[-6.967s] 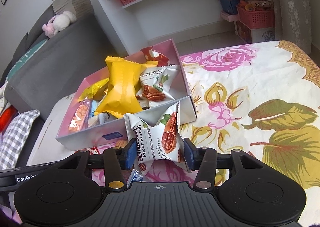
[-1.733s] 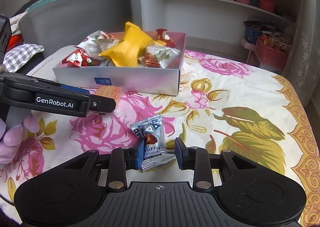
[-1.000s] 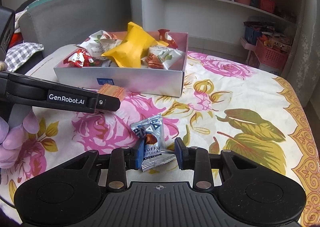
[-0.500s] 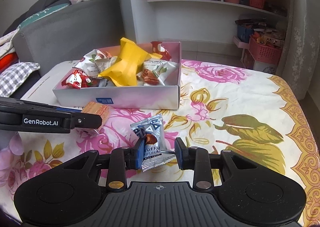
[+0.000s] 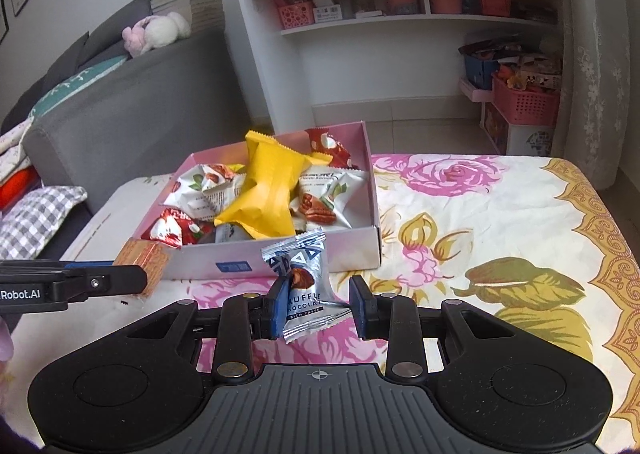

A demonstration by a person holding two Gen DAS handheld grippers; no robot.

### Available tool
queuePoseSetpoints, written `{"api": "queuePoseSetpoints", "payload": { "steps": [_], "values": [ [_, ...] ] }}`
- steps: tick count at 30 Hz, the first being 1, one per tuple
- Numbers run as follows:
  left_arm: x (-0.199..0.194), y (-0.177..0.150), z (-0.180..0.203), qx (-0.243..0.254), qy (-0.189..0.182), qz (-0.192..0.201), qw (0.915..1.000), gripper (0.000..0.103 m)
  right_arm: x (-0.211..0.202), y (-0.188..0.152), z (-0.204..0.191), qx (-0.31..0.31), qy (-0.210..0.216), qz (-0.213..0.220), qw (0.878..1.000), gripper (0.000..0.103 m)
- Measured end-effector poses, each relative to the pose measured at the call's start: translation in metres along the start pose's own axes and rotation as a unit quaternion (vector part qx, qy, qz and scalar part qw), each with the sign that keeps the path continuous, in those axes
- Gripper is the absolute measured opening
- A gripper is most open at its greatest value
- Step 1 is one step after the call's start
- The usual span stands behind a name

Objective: Organize snacks
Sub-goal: 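Carry the wafer and chocolate into the box and open both tools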

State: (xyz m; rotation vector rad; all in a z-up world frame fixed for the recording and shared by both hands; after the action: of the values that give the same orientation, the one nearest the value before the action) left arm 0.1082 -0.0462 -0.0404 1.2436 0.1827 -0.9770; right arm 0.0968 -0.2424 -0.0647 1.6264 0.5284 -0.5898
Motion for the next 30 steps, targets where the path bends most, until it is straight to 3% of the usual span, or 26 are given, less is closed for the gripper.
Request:
{"api": "queuePoseSetpoints", "payload": {
  "steps": [11, 20, 30],
  "values": [
    [-0.011, 0.025, -0.029, -0.032, 0.031, 0.042, 0.9981, 0.033, 0.017, 0.026, -0.001, 0.063, -0.012, 0.014, 0.998, 0.031],
    [0.011, 0.057, -0.05, -0.033, 0.06, 0.049, 0.9965, 0.033, 0.036, 0.04, 0.015, 0.141, 0.0, 0.01, 0.99, 0.031],
    [0.065, 0.085, -0.057, -0.058, 0.03, 0.032, 0.9974, 0.033, 0.06, 0.041, 0.019, 0.148, -0.003, -0.004, 0.989, 0.031]
  ]
}}
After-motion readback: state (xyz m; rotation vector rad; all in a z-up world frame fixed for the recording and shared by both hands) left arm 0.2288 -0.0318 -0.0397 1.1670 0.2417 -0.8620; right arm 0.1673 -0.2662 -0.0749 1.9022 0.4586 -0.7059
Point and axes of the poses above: each gripper's, at about its wrist camera, not at the fingertips, and x roughly the way its jaws point, z to its right, y to its top, the point moved 6 cm from there along x, roughly the way its jaws point, and after that the axes turned 7 degrees about -y, right-handed, at the moved point
